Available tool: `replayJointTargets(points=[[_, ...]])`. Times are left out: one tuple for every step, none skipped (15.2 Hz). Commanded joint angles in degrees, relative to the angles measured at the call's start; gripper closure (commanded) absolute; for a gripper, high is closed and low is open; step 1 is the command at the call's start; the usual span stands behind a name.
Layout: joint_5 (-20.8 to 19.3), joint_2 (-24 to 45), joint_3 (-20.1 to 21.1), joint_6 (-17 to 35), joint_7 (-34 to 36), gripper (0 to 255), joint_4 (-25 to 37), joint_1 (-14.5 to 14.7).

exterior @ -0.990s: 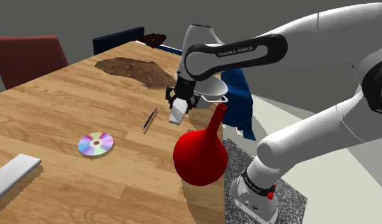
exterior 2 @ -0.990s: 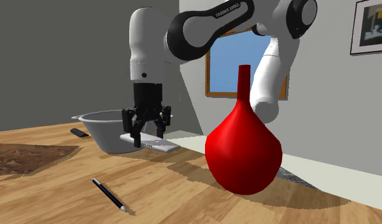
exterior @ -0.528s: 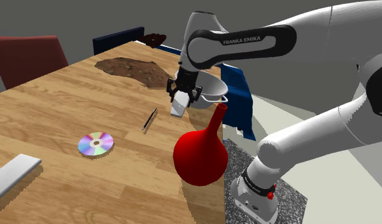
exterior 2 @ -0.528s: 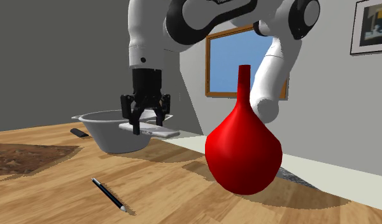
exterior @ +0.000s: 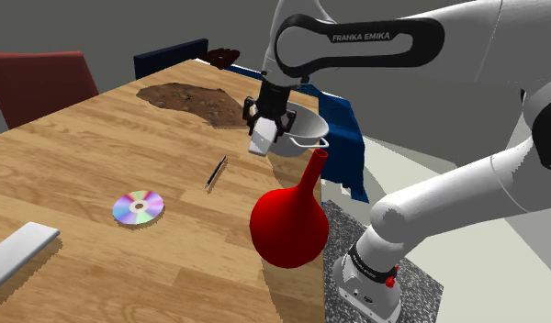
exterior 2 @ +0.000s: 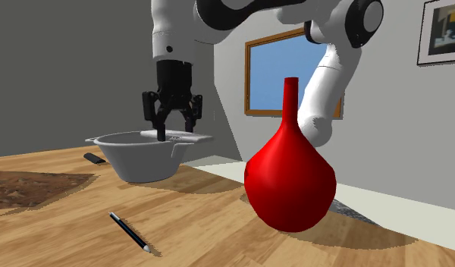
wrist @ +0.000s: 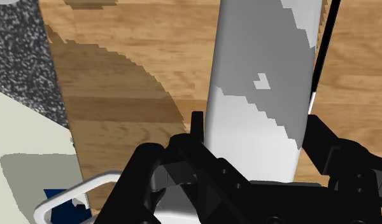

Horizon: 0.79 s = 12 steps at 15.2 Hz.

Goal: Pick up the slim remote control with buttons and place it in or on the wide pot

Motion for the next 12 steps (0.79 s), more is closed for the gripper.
replayJointTargets(points=[[-0.08, -0.42, -0.36, -1.74, -0.04, 255, 1.32, -0.02], [-0.15, -0.52, -0.5, -2.53, -0.04, 255, 2.0, -0.04], [-0.22, -0.6, -0.63, -3.31, -0.03, 255, 2.7, -0.08], [-0.3, -0.66, -0.77, -4.08, -0.01, 255, 3.41, -0.11], [-0.37, -0.72, -0.9, -4.86, 0.0, 255, 4.13, -0.15], [-0.45, -0.76, -1.02, -5.63, 0.02, 255, 4.86, -0.19], [-0.52, -0.78, -1.14, -6.39, 0.04, 255, 5.6, -0.23], [-0.55, -0.8, -1.19, -6.69, 0.05, 255, 5.88, -0.24], [-1.11, -0.31, -2.07, -6.55, -1.18, 255, 6.06, -0.83], [-1.67, 0.24, -2.94, -6.4, -2.39, 255, 6.28, -1.43], [-2.24, 0.84, -3.78, -6.25, -3.57, 255, 6.58, -2.03], [-2.8, 1.49, -4.61, -6.1, -4.74, 255, 6.93, -2.63]])
